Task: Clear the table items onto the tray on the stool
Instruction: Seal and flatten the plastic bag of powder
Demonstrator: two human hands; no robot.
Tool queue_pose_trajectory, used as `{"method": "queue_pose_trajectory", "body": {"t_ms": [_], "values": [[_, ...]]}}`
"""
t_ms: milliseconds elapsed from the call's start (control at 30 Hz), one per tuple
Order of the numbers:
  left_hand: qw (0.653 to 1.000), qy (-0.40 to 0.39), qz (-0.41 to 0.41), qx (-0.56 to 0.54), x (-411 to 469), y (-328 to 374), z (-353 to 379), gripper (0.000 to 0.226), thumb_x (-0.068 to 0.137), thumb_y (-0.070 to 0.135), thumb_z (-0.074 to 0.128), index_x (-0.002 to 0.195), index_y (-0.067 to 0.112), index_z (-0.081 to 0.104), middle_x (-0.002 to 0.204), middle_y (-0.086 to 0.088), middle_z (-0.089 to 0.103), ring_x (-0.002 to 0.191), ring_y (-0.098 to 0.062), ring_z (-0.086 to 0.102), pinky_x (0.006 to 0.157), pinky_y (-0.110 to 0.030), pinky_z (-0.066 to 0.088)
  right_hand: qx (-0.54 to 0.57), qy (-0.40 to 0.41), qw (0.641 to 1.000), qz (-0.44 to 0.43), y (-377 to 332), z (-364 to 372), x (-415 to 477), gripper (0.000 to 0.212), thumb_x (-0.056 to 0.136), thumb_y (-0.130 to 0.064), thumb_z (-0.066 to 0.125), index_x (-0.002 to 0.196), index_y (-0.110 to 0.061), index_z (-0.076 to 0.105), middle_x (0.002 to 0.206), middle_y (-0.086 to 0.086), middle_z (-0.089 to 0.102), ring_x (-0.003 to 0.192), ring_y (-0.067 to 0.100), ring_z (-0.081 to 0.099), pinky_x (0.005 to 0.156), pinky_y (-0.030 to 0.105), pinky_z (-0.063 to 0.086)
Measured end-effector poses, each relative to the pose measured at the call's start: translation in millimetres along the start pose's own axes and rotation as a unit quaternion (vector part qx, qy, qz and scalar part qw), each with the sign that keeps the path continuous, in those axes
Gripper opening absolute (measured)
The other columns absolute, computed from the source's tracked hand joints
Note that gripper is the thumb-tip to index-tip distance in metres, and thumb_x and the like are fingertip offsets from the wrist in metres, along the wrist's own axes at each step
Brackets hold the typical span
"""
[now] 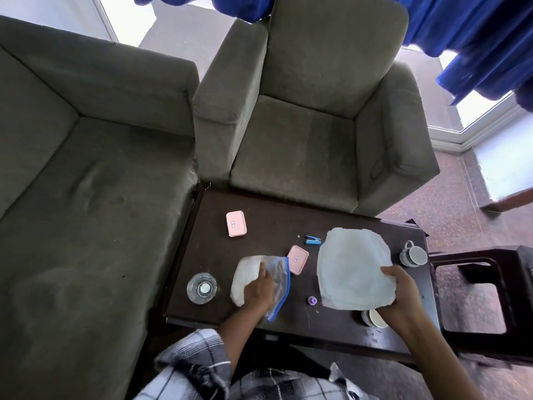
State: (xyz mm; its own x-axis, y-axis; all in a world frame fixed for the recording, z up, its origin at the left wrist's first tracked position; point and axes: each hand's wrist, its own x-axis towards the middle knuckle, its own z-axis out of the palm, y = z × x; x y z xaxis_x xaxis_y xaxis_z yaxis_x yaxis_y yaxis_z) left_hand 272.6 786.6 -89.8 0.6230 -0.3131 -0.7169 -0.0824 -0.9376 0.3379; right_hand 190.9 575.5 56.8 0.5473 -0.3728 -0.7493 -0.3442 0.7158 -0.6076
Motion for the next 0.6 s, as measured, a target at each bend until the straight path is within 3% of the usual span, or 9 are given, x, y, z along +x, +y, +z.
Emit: {"method": "queue_pose_trajectory", "body": {"t_ms": [133, 167, 233, 300, 400, 467, 533, 600], "values": [[0.996, -0.057, 0.056, -0.044, 21.4, 16.2, 16.1, 0.07, 0.09, 0.013, 0.045, 0.15, 0.023, 0.009, 0.159, -0.005, -0.009, 0.134, -0.031, 0.039, 0.103, -0.038, 0.04, -0.012, 0.0, 1.0, 0.024, -9.4, -10.7, 4.6, 0.026, 0.087, -0.015, 0.036, 0.1, -0.013, 0.058, 0.072, 0.005, 0.075, 0.083, 0.03, 0.062, 0.069, 0.04, 0.046], [0.993, -0.073, 0.061, -0.069, 24.8, 21.0, 17.4, 0.07, 0.09, 0.017, 0.047, 0.15, 0.022, 0.011, 0.158, -0.01, -0.008, 0.137, -0.03, 0.034, 0.107, -0.036, 0.037, -0.018, 0.001, 0.999, 0.031, -10.7, -11.7, 5.8, 0.026, 0.087, -0.015, 0.035, 0.099, -0.012, 0.058, 0.071, 0.005, 0.074, 0.085, 0.031, 0.059, 0.068, 0.04, 0.045], [0.979, -0.098, 0.058, -0.169, 24.2, 33.5, 14.1, 0.064, 0.093, 0.023, 0.049, 0.148, 0.014, 0.02, 0.156, -0.014, 0.012, 0.138, -0.028, 0.032, 0.109, -0.032, 0.035, -0.024, 0.001, 0.999, 0.04, -10.5, -13.0, 9.4, 0.027, 0.087, -0.015, 0.035, 0.1, -0.011, 0.058, 0.071, 0.007, 0.074, 0.086, 0.031, 0.059, 0.069, 0.04, 0.046], [0.92, -0.131, 0.007, -0.368, 10.9, 52.8, 2.1, 0.052, 0.096, 0.036, 0.044, 0.14, 0.008, 0.036, 0.146, -0.01, 0.039, 0.129, -0.029, 0.045, 0.106, -0.035, 0.038, -0.022, 0.006, 0.999, 0.045, -7.4, -14.0, 16.4, 0.027, 0.086, -0.014, 0.038, 0.104, -0.01, 0.058, 0.076, 0.007, 0.075, 0.086, 0.031, 0.06, 0.07, 0.039, 0.048], [0.739, -0.238, -0.031, -0.629, -13.2, 77.8, -22.3, 0.07, 0.089, 0.067, 0.025, 0.127, 0.017, 0.053, 0.118, -0.003, 0.064, 0.107, -0.024, 0.06, 0.095, -0.039, 0.045, -0.013, 0.01, 0.998, 0.06, -0.2, -10.8, 26.0, 0.032, 0.083, -0.014, 0.041, 0.11, -0.008, 0.058, 0.085, 0.01, 0.074, 0.087, 0.033, 0.062, 0.072, 0.039, 0.051], [0.645, -0.293, 0.01, -0.706, -24.4, 82.0, -37.7, 0.079, 0.082, 0.076, 0.014, 0.123, 0.026, 0.058, 0.117, -0.001, 0.068, 0.112, -0.022, 0.06, 0.097, -0.042, 0.045, -0.019, -0.009, 0.997, 0.068, 3.2, -4.7, 28.0, 0.032, 0.084, -0.014, 0.041, 0.108, -0.006, 0.06, 0.087, 0.012, 0.074, 0.088, 0.034, 0.062, 0.073, 0.04, 0.051], [0.623, -0.292, 0.034, -0.725, -34.3, 79.2, -51.1, 0.076, 0.083, 0.075, 0.011, 0.128, 0.03, 0.053, 0.123, -0.001, 0.064, 0.118, -0.021, 0.056, 0.095, -0.04, 0.046, -0.031, -0.02, 0.997, 0.065, 5.8, 1.6, 29.0, 0.028, 0.084, -0.013, 0.041, 0.103, -0.007, 0.062, 0.09, 0.012, 0.072, 0.088, 0.035, 0.061, 0.075, 0.041, 0.049], [0.664, -0.251, 0.044, -0.703, -42.4, 75.8, -61.2, 0.062, 0.09, 0.065, 0.023, 0.13, 0.027, 0.053, 0.123, -0.002, 0.065, 0.117, -0.022, 0.058, 0.096, -0.042, 0.047, -0.06, -0.011, 0.997, 0.054, 8.3, 5.8, 32.0, 0.025, 0.084, -0.014, 0.045, 0.1, -0.009, 0.063, 0.095, 0.013, 0.07, 0.087, 0.035, 0.062, 0.074, 0.042, 0.049]]}}
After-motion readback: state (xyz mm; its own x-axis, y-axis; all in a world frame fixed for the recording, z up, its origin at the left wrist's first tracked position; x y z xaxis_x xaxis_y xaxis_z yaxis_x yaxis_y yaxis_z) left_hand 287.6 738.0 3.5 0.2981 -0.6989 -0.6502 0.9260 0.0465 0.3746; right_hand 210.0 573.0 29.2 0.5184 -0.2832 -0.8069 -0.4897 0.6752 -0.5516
